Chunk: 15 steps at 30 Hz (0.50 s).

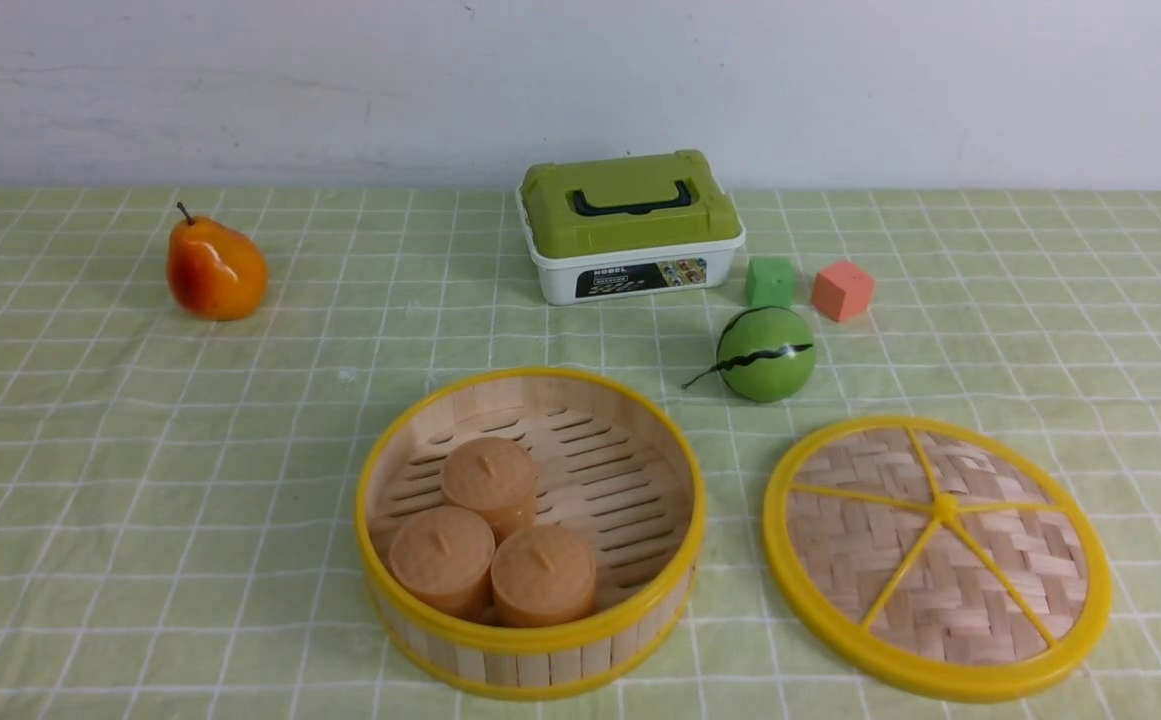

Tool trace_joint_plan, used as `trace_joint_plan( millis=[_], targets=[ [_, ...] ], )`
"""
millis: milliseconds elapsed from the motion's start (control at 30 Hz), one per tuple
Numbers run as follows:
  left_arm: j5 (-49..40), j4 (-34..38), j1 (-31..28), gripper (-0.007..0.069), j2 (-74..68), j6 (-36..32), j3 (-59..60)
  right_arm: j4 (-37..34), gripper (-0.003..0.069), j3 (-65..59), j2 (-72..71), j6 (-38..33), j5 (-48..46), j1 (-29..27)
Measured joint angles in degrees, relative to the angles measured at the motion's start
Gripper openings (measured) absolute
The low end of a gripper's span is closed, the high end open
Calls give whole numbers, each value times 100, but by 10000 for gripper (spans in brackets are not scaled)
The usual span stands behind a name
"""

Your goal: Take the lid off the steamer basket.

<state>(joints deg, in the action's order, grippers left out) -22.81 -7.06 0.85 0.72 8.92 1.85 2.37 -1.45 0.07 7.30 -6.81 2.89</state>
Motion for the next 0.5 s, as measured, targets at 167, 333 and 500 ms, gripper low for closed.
trace_joint_plan(
  millis=[167,333,500],
  targets=[
    [0,0,0,239,0,0,0,-32,10,-5,-64,85,-912,-404],
    [0,0,0,239,0,0,0,-50,17,1,-64,101,-1335,-433],
    [0,0,0,239,0,0,0,-50,22,25,-64,101,-1470,-433]
  ],
)
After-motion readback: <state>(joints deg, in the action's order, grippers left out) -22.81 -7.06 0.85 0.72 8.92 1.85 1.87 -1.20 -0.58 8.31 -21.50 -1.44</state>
